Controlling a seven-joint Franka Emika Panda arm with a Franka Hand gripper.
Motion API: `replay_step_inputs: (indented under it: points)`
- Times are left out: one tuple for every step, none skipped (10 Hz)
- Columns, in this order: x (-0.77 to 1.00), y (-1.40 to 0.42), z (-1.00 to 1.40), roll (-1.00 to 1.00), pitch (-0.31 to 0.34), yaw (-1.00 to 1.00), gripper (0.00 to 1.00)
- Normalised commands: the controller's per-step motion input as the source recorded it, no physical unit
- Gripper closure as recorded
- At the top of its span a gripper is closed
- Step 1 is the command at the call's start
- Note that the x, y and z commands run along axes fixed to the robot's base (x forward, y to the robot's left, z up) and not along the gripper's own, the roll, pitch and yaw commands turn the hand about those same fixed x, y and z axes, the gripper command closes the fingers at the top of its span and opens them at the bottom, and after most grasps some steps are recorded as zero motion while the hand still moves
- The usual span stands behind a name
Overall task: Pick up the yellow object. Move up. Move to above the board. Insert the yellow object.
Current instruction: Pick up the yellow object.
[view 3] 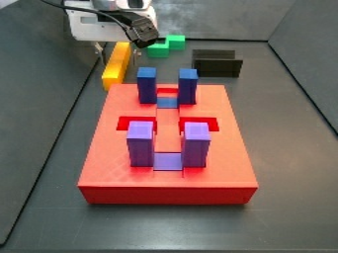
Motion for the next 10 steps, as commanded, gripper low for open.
replay_step_inputs:
  points:
    - [0.0,0.0,0.0,0.0,0.0,0.0,1.0]
    - [0.0,0.0,0.0,0.0,0.0,0.0,1.0]
    - [0.0,0.0,0.0,0.0,0.0,0.0,1.0]
    - [0.0,0.0,0.0,0.0,0.0,0.0,1.0]
    - [0.0,0.0,0.0,0.0,0.0,0.0,1.0]
    - [0.0,0.0,0.0,0.0,0.0,0.0,1.0]
    - [0.0,0.0,0.0,0.0,0.0,0.0,1.0]
    - [0.0,0.0,0.0,0.0,0.0,0.0,1.0]
    - [0.0,0.0,0.0,0.0,0.0,0.0,1.0]
    - [0.0,0.0,0.0,0.0,0.0,0.0,1.0]
